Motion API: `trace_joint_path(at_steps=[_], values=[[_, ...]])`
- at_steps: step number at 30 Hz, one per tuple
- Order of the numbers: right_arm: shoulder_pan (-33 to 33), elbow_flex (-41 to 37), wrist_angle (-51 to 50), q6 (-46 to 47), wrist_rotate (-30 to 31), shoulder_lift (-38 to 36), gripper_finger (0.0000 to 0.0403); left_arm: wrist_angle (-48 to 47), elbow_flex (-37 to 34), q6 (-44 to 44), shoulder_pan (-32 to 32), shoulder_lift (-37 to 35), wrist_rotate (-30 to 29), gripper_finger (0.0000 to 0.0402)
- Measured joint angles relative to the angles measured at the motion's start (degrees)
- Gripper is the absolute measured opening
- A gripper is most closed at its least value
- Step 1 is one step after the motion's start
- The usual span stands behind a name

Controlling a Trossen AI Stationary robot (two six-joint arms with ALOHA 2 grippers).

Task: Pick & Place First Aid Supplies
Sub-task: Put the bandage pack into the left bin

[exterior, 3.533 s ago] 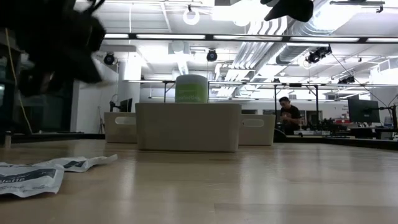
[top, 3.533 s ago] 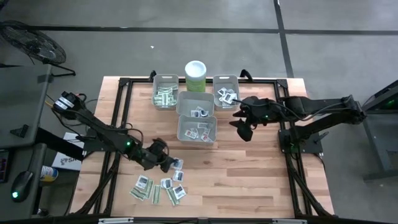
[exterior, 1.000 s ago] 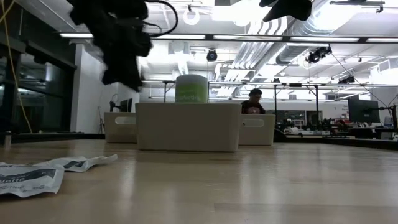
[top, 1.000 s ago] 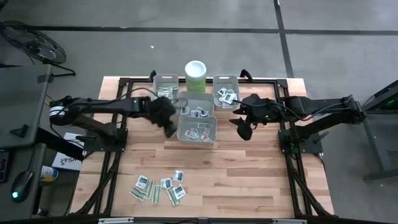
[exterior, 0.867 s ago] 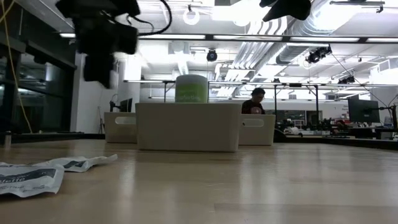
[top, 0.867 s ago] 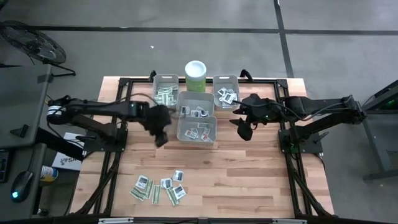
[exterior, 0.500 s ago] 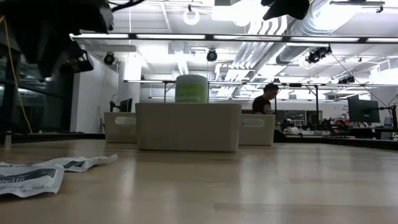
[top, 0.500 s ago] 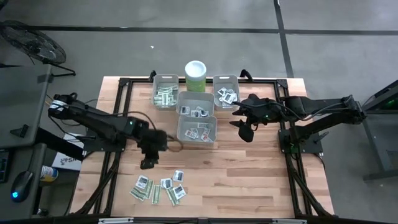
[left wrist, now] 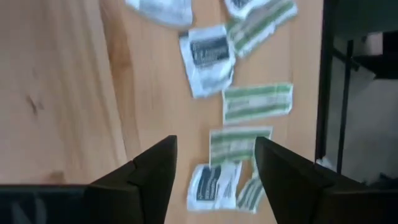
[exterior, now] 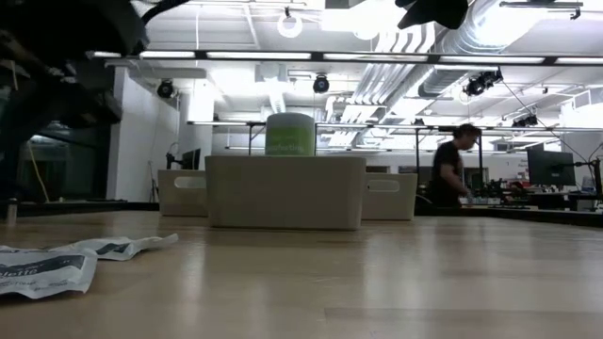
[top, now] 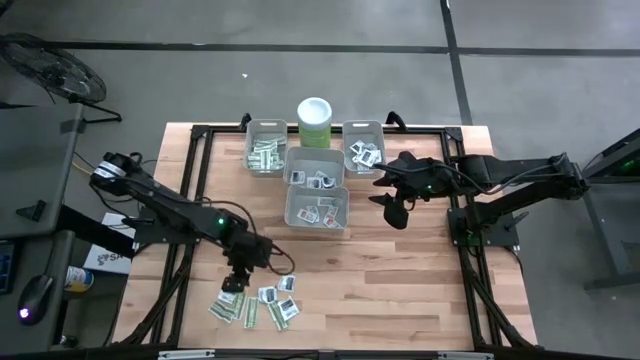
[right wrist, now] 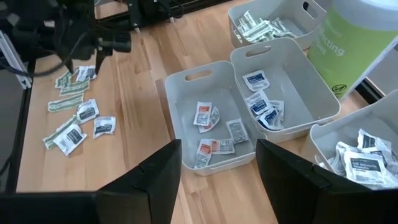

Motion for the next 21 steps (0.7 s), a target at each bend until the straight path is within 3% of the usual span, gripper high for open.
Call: trace_joint_path(at_steps=[10,21], values=[[0.0,0.0,0.05,0.02,-1.14,-0.01,0.02,5.46,-0.08,0.17,-0.96,9.01,4.04,0.0216],[0.0,0.0,-0.04,0.02,-1.58,-0.01,0.0201,6.46,-1.01,1.81,-2.11,12.97,9.05,0.0216]])
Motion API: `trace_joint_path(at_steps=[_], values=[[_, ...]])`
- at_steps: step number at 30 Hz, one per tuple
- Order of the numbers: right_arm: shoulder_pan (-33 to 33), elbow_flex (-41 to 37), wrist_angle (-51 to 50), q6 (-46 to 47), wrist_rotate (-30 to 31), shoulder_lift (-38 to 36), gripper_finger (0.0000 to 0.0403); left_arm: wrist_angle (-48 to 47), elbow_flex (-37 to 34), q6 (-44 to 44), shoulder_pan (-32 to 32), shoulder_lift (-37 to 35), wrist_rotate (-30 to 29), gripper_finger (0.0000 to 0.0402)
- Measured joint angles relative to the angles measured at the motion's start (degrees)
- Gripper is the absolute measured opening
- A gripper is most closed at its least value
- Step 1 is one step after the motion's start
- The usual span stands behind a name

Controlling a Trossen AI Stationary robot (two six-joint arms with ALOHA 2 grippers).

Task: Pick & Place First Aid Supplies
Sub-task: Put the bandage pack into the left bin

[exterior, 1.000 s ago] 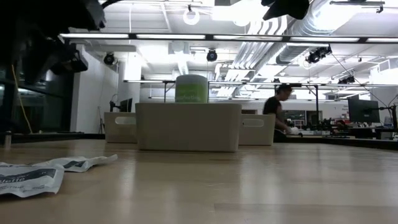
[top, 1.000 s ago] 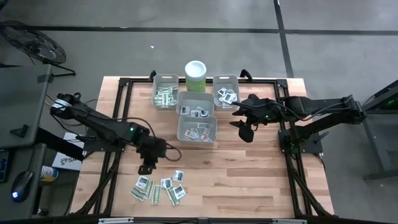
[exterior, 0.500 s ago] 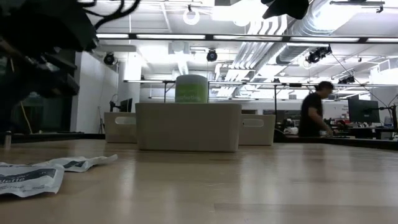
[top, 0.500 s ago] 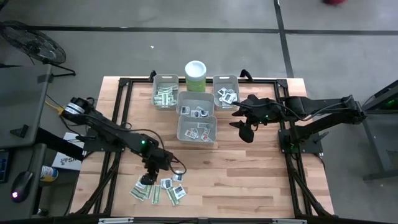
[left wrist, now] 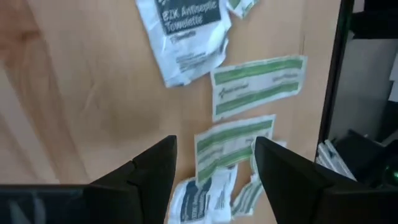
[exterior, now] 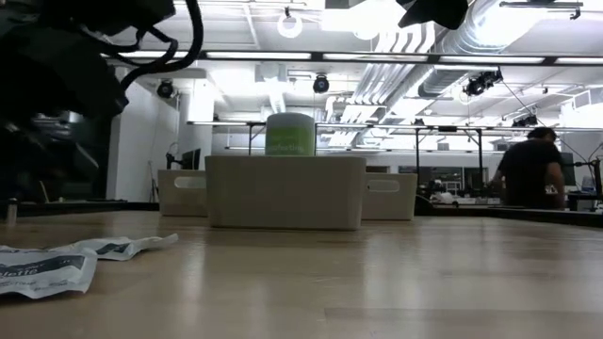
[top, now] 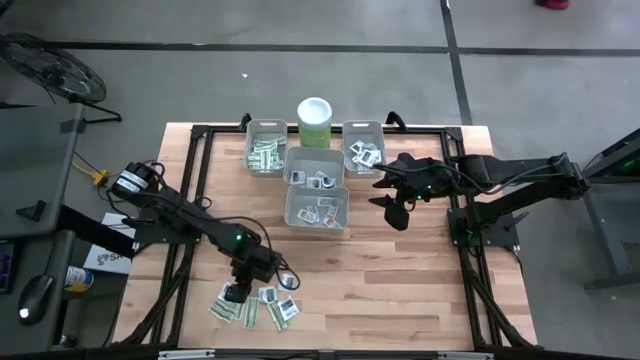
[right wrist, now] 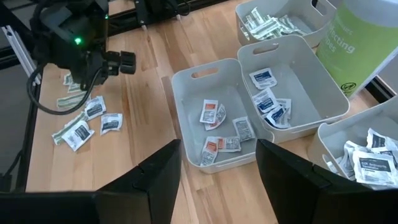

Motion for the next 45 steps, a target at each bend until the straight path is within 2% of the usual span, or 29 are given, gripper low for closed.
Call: trace_joint_path(at_steps=[21,27,34,45], values=[[0.0,0.0,0.0,0.44,0.03,0.02,0.0201,6.06,-4.67,-1.98,-0.68,-0.08,1.88,0.0212],[0.0,0.0,0.01,1.45,0.03,0.01,0.0201,6.65,-4.74,-2.1,-1.24,0.02,3.1,0.0183],[0.0,0.0,0.01,1.53,0.05,0.0,0.02,7.34,-4.74,-3.56,-1.42,0.02,-0.05,0.0147],[0.0,0.0,0.03,1.55,0.23,0.0,0.0201,7.23,-4.74,-3.96,-1.42,0.02,0.33,0.0058]])
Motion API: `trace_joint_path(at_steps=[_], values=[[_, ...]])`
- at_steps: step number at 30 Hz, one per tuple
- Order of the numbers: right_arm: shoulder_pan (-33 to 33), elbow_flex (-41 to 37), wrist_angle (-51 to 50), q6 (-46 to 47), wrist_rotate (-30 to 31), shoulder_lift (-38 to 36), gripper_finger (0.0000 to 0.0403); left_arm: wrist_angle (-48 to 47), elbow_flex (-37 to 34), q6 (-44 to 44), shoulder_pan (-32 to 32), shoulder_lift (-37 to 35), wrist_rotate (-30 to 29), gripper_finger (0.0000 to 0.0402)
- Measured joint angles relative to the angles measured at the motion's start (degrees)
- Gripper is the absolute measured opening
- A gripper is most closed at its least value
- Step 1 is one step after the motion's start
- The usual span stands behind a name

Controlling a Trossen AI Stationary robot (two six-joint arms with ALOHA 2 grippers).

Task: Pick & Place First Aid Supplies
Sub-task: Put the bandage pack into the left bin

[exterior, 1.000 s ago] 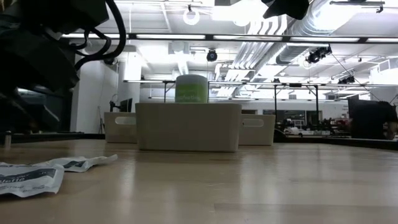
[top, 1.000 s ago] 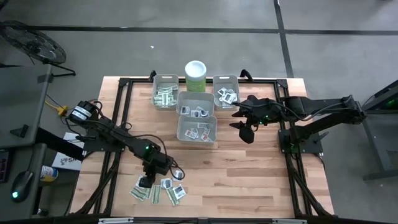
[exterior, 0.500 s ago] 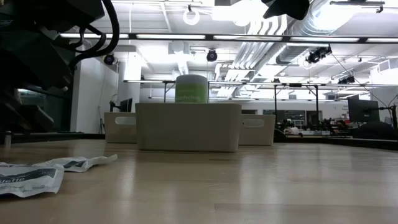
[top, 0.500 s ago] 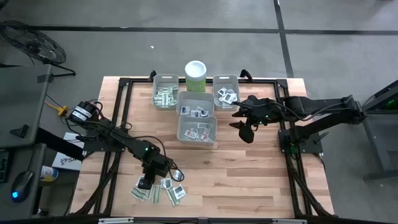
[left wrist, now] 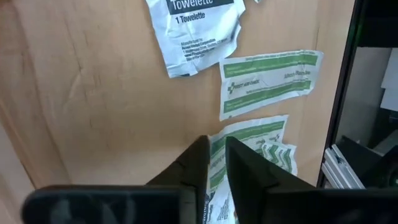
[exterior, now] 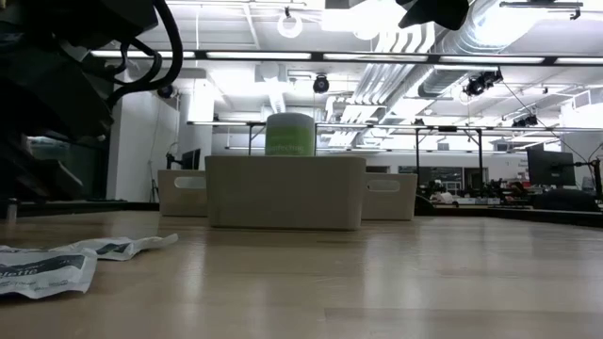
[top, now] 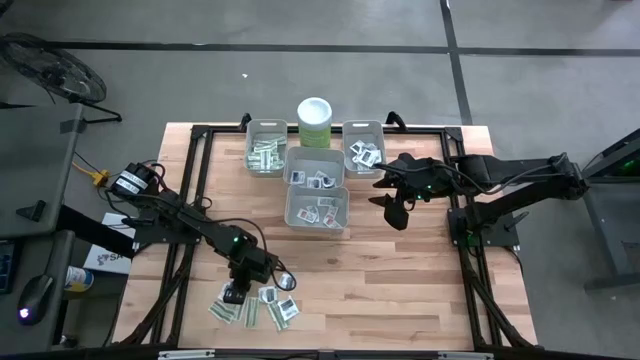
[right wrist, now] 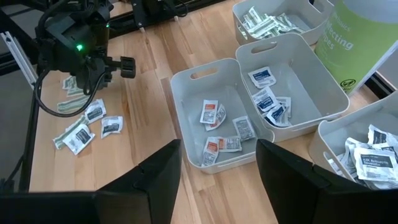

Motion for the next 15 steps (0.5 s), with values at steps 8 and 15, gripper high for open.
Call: trace_joint_path(at_steps=[8,15], values=[[0.0,0.02,0.0,0.0,0.02,0.02,0.02,-0.02,0.0,0.0,0.02,0.0,0.7,0.0004],[0.0,0.02,0.0,0.0,0.02,0.0,0.02,0.0,0.0,-2.68,0.02,0.0,1.34,0.0002]])
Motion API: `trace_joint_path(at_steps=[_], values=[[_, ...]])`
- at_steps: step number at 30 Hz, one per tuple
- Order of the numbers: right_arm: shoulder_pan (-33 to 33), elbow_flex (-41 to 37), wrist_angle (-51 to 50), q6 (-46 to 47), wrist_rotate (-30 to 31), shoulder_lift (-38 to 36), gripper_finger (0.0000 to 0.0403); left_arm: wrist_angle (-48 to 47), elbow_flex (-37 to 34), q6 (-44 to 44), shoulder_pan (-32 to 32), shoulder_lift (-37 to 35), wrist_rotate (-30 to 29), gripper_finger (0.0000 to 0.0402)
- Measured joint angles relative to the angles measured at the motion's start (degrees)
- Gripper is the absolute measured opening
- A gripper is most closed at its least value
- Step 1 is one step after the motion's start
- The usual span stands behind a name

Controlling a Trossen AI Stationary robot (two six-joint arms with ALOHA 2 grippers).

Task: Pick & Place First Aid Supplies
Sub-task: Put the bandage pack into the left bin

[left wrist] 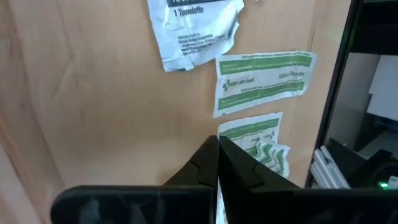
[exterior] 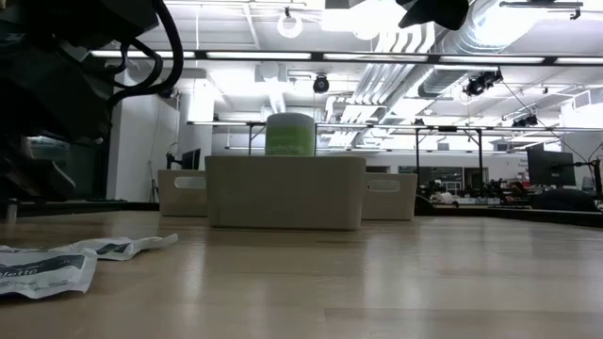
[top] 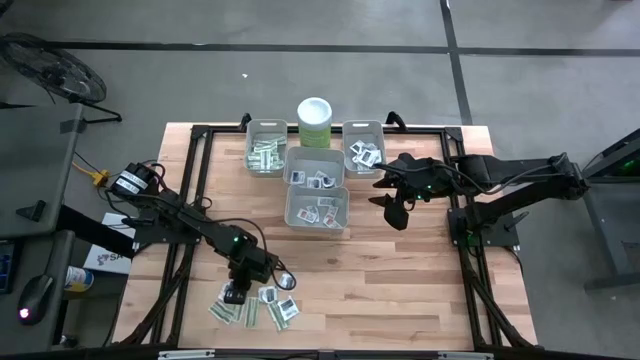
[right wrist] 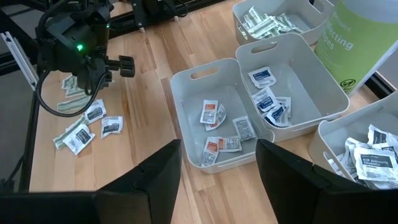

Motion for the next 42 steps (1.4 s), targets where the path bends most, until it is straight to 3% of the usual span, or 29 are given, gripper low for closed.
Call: trace_joint_path(at_steps=[11,18,21,26,34,42], values=[[0.0,0.0,0.0,-0.2,0.0,0.02,0.02,-0.7,0.06,-7.46,0.04,-3.21,-0.23,0.0001],[0.0,0.02,0.01,-0.44,0.02,0.0,0.02,-3.28,0.11,-14.4,0.04,-11.5,-2.32,0.0],[0.0,0.02,0.0,-0.44,0.23,0.02,0.02,-4.18,0.13,-16.33,0.04,-16.29,-5.79,0.0],[0.0,0.04,0.02,-0.46,0.44,0.0,0.0201,-7.73,0.17,-19.21,0.03,-24.26,-18.31,0.0],[0.0,0.04,0.05,-0.06,0.9,0.01,0.0201,-10.44,0.17,-22.28,0.04,-34.47,-52.0,0.0],[0.0,0.04,0.07,0.42,1.56,0.0,0.0201,-12.64,0.17,-22.09,0.07,-38.56,-80.27,0.0]])
